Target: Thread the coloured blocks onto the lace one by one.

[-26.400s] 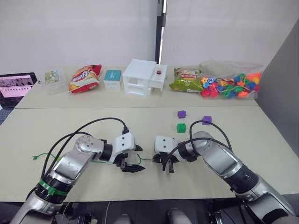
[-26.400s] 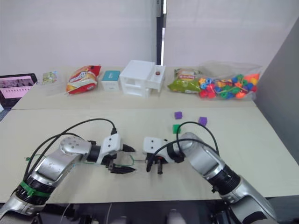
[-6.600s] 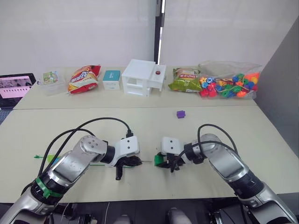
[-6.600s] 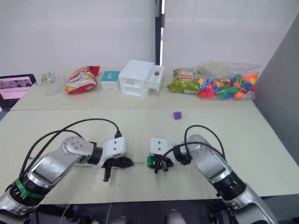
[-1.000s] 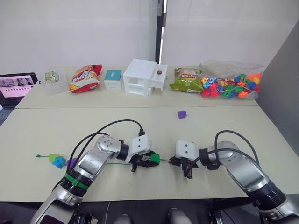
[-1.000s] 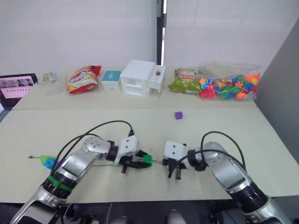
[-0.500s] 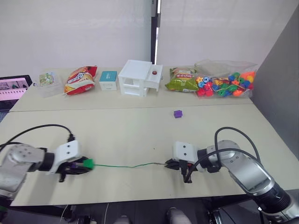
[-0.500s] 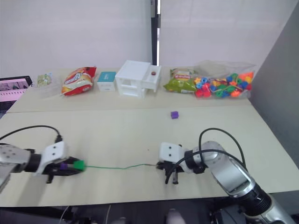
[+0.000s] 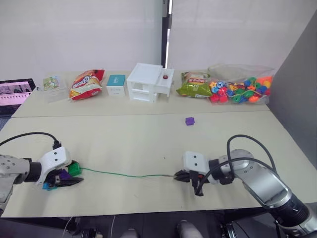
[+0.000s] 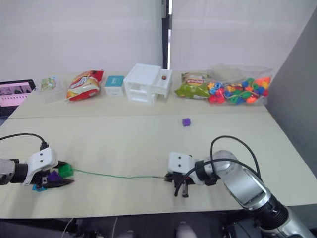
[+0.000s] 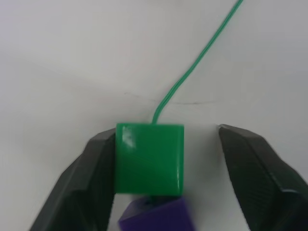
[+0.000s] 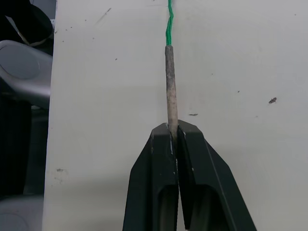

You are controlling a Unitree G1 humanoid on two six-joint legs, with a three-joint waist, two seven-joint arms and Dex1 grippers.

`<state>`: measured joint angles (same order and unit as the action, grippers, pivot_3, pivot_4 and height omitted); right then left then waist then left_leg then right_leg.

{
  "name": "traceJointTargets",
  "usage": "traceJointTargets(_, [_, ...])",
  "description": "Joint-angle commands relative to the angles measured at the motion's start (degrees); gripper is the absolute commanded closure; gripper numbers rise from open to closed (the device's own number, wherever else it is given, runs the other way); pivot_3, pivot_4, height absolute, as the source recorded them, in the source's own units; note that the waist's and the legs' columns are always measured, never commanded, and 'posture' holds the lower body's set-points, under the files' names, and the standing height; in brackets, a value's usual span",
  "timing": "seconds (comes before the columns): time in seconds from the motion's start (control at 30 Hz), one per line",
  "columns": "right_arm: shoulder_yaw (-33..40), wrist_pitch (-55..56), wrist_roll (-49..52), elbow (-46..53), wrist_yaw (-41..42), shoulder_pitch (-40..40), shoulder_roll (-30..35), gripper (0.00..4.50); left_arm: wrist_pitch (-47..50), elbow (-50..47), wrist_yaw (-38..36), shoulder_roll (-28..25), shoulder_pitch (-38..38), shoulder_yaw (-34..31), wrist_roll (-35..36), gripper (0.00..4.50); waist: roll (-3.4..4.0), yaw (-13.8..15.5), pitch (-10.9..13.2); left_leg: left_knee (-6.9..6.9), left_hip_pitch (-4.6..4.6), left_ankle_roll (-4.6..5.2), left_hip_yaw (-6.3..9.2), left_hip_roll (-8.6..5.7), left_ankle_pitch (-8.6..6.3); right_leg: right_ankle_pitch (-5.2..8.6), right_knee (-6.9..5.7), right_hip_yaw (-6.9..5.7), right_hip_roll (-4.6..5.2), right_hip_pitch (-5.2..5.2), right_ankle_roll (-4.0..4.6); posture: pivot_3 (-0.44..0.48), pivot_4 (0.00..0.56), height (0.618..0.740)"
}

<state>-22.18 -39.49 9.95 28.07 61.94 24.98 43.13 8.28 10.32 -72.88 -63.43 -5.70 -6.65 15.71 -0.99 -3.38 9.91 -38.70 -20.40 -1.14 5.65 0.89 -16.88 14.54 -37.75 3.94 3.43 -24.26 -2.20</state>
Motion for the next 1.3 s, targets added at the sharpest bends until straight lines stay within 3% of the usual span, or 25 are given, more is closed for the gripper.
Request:
traceJointTargets(0.03, [-0.6,-0.8,0.7,1.3,-0.7,1.9,-1.5,4.50,8.5,-11.3,1.0,0.7,-3.2,-2.1,6.1,0.04,-0.03,0.3,0.0,-0.02,-0.03,0.00,0.02,0.00,0.00,0.00,0.01,-0.01,0.00,0.00,0.00,0.000,0.150,0.740])
traceJointTargets(0.13, [-1.6,-1.4,0.6,0.9,-1.4,3.2,-2.9,4.50,14.9,-19.4,2.8,3.4,-5.4,0.2,9.3,0.04,-0.03,0.8,0.0,-0.06,-0.05,0.00,0.02,-0.02,0.00,0.00,0.05,-0.01,0.02,0.03,-0.01,0.000,0.150,0.740])
traceJointTargets(0.27, [-3.4,-2.6,0.0,-0.2,-2.2,5.4,-4.7,4.50,21.2,-28.5,8.7,12.7,-10.3,7.4,11.0,0.04,-0.03,0.9,0.0,-0.08,-0.04,0.00,0.00,-0.04,0.00,-0.01,0.04,0.01,0.03,0.03,-0.01,0.000,0.150,0.740])
traceJointTargets(0.47, [-5.5,-3.7,-1.0,-1.9,-2.9,7.2,-5.0,4.50,16.9,-27.2,11.4,21.1,-14.0,18.6,2.8,0.04,-0.06,0.8,0.0,-0.10,-0.02,0.00,0.05,-0.06,0.00,-0.01,0.02,0.02,0.00,0.02,0.00,0.000,0.150,0.740])
traceJointTargets(0.67, [-6.0,-3.8,-1.6,-2.2,-3.2,7.5,-4.4,4.50,14.8,-24.3,10.1,23.8,-15.4,22.4,0.4,0.04,-0.06,0.9,0.0,-0.10,-0.04,0.00,0.04,-0.07,0.00,-0.01,0.06,0.02,0.01,0.03,0.00,0.000,0.150,0.740])
traceJointTargets(1.13, [-6.5,-4.6,-2.2,-1.6,-3.5,6.9,-3.9,4.50,13.9,-22.5,7.5,26.3,-17.5,24.5,-0.3,4.48,-0.06,0.9,0.0,-0.14,-0.07,0.00,0.05,-0.07,0.00,-0.01,0.07,0.01,0.02,0.03,0.00,0.000,0.150,0.740])
traceJointTargets(1.3, [-6.8,-4.7,-2.6,-1.7,-3.6,6.7,-3.8,4.50,13.8,-22.2,7.4,26.6,-17.7,24.4,-0.2,4.48,-0.06,0.9,0.0,-0.14,-0.08,0.00,0.07,-0.07,0.00,-0.01,0.08,0.01,0.02,0.03,0.00,0.000,0.150,0.740])
